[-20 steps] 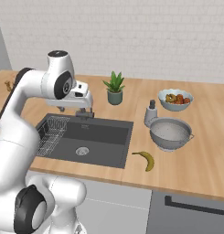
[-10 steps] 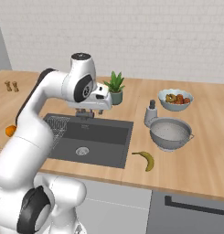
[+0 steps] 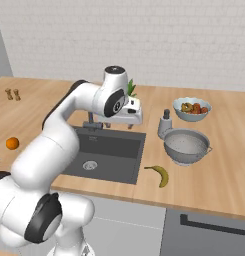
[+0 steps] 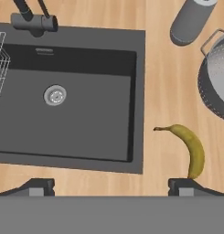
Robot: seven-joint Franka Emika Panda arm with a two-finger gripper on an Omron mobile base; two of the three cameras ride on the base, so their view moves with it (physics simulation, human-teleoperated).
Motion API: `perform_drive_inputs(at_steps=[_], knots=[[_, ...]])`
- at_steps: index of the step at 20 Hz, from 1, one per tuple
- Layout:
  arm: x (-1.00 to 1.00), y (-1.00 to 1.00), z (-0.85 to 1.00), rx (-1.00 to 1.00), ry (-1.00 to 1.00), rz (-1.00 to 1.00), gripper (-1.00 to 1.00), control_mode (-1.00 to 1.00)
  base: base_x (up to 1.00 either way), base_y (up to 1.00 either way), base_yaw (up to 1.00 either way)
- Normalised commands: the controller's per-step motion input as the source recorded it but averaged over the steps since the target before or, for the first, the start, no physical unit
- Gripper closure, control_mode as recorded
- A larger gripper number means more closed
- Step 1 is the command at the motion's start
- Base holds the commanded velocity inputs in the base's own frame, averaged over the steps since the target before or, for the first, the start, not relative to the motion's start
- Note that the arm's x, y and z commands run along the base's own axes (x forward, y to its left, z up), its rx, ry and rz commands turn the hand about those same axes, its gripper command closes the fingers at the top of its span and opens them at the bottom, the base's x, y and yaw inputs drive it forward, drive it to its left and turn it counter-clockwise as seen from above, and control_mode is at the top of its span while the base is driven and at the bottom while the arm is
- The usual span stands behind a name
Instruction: Put the colander in the sink, put the kiwi, banana, orange in the colander, and turn on the sink faucet and pour water over the colander.
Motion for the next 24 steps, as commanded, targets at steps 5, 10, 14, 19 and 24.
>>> perform_drive_inputs(at_steps=[5, 10, 14, 19, 24], knots=[[0.19, -0.4, -0.28, -0.08, 0.0, 0.0, -1.0, -1.0, 0.0, 0.0, 0.0], [0.11, -0.4, -0.24, -0.11, 0.0, 0.0, -1.0, -1.0, 0.0, 0.0, 0.0], [0.1, -0.44, -0.24, -0.08, 0.0, 0.0, -1.0, -1.0, 0.0, 0.0, 0.0], [0.17, -0.46, -0.22, -0.01, 0.0, 0.0, -1.0, -1.0, 0.0, 0.0, 0.0], [0.15, -0.44, -0.22, 0.0, 0.0, 0.0, -1.0, -1.0, 0.0, 0.0, 0.0]])
